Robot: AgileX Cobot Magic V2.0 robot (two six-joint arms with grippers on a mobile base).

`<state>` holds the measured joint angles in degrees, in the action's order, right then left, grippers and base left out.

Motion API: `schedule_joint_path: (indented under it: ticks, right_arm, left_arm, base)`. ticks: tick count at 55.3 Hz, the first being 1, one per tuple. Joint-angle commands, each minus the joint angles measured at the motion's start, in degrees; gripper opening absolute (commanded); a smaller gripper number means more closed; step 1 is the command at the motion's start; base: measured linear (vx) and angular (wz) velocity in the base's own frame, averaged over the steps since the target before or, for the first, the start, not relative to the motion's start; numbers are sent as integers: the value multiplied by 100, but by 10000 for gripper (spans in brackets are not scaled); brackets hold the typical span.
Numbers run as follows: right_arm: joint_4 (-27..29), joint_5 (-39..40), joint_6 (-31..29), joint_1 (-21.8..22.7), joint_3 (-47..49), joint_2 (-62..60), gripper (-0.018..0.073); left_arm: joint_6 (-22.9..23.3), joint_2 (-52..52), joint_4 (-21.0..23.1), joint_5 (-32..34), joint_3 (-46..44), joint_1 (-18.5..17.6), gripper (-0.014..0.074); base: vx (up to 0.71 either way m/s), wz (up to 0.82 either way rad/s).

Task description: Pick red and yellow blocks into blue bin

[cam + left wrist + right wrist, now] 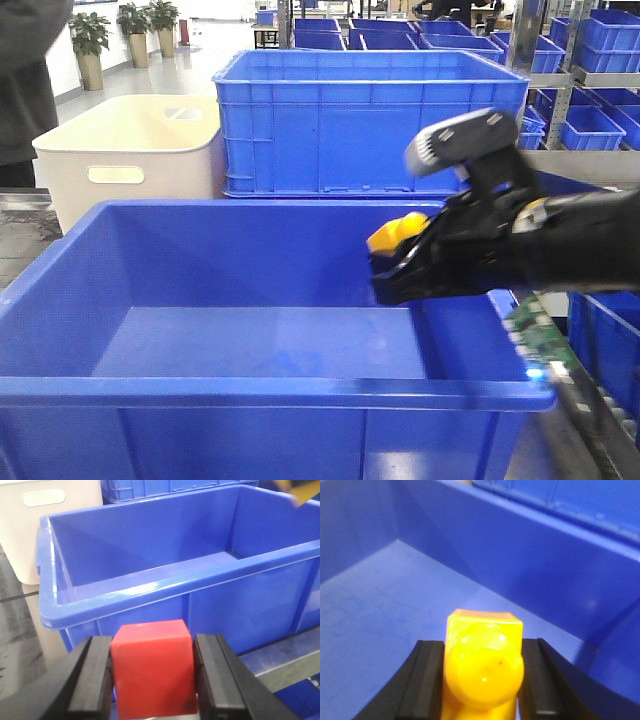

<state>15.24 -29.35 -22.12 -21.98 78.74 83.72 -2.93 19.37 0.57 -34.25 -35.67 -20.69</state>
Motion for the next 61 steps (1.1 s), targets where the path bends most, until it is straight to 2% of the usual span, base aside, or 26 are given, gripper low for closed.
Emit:
schedule_joint_path:
  ticks: [1,6,20,25,33,41,51,61]
  right_arm:
    - [53,613,-71,-16,211,56,269]
    - [53,613,-71,-16,211,283,309]
    - [47,624,-71,-16,211,351,603]
    - [47,637,-71,-16,211,328,648]
    - [47,637,-71,-16,211,136,639]
    - [47,409,-71,-16,211,-381,590]
    - [53,-402,-17,-16,180,-1216,519]
    - [134,-1178,-36,-16,171,-2032,510]
  left_arm:
    - [-2,72,20,500,-145,-29,282]
    - [-2,72,20,500,-145,-29,282]
    - [-2,72,20,500,-145,-29,282]
    - [-2,72,20,500,-145,-29,282]
    - [-2,72,20,500,-145,-29,282]
    - [-2,72,20,500,-145,-29,282]
    - [-2,72,20,500,-145,-29,282]
    - [-2,72,20,500,-145,-29,282]
  base:
    - [0,0]
    - [0,0]
    - [0,0]
    - [0,0]
    - [0,0]
    - [0,0]
    - [0,0]
    - [0,0]
